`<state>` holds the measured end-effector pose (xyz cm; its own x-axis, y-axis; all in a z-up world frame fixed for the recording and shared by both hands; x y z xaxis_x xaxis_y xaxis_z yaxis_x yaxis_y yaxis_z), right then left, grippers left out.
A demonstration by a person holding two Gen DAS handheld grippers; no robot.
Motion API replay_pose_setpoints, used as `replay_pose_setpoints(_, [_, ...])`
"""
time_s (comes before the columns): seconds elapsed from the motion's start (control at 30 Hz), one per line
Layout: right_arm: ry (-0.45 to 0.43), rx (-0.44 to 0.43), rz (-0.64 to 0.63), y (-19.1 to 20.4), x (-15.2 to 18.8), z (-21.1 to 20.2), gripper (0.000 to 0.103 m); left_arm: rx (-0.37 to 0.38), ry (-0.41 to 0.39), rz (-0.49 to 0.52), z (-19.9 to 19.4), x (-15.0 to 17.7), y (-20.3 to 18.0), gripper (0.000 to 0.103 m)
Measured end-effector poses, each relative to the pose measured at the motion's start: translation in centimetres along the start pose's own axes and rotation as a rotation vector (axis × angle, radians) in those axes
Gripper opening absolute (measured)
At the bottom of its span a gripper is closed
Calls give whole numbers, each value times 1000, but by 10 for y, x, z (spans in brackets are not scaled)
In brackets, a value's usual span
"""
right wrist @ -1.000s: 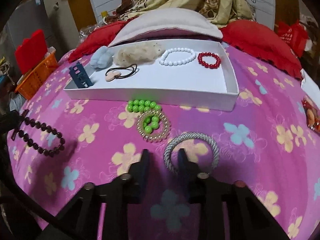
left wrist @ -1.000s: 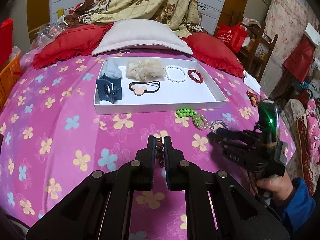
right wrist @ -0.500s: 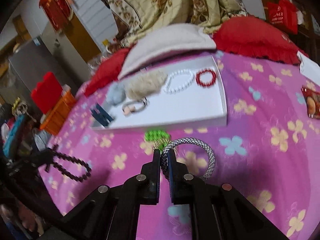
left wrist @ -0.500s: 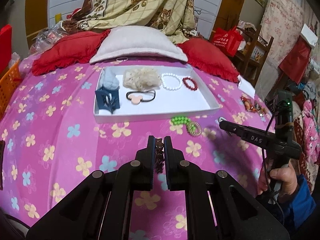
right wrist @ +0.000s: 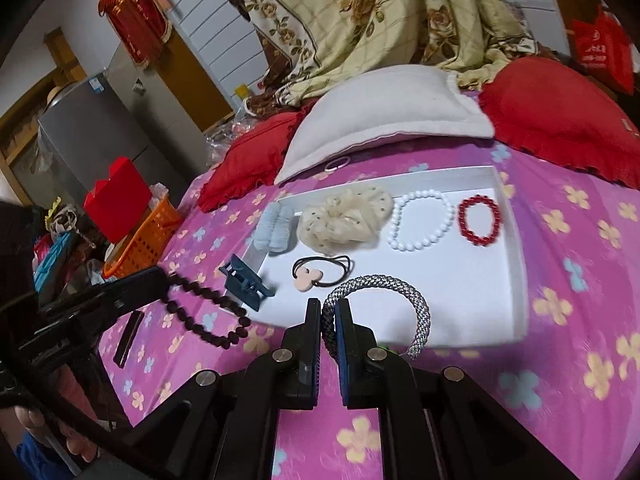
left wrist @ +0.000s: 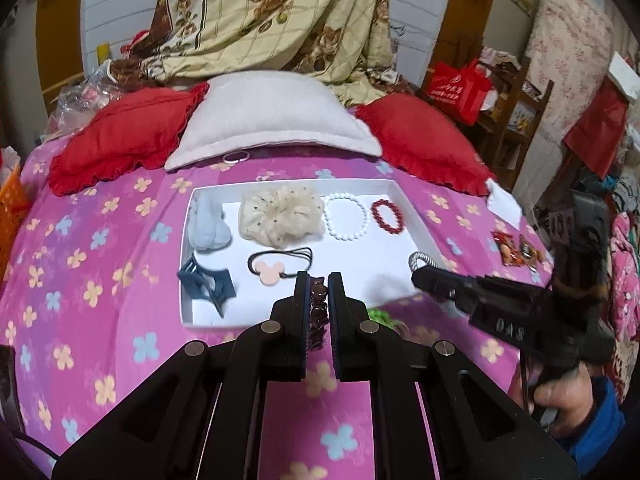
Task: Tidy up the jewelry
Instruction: 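Lower both bracelets into the tray and open both tools, then withdraw both tools toward the green and gold bracelets on the bed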
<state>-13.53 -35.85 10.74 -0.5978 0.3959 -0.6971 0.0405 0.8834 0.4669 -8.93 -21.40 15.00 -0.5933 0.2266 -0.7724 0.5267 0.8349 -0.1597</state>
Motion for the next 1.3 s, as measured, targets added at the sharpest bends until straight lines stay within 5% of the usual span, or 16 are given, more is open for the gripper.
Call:
replay_pose_setpoints(0.6, [119, -27, 45, -9, 14, 89, 6, -110, 154, -62, 99, 26, 52, 7])
replay_pose_setpoints(0.87, [142, -22, 53, -8, 19, 98, 7, -106, 150, -63, 89, 34, 49, 14])
replay_pose_setpoints(1.03, [124, -15, 30, 0, 14, 89, 24, -93, 114, -67, 62, 35, 44, 26])
replay_pose_setpoints(1.3, [39, 25, -45, 10, 11, 37, 28, -174, 2, -22, -5, 45, 34, 38])
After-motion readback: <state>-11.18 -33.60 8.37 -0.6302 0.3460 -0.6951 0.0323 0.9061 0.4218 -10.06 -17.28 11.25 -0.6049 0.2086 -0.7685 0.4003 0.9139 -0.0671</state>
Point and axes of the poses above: each gripper's, at about its wrist camera, not at the fingertips, and z roughly the way its jaws point, y to its left, x to its underside, the point moved 1 cm from there along z, roughly the way its jaws point, and after that the axes turned 9 degrees about -y, right-handed, at the moved point
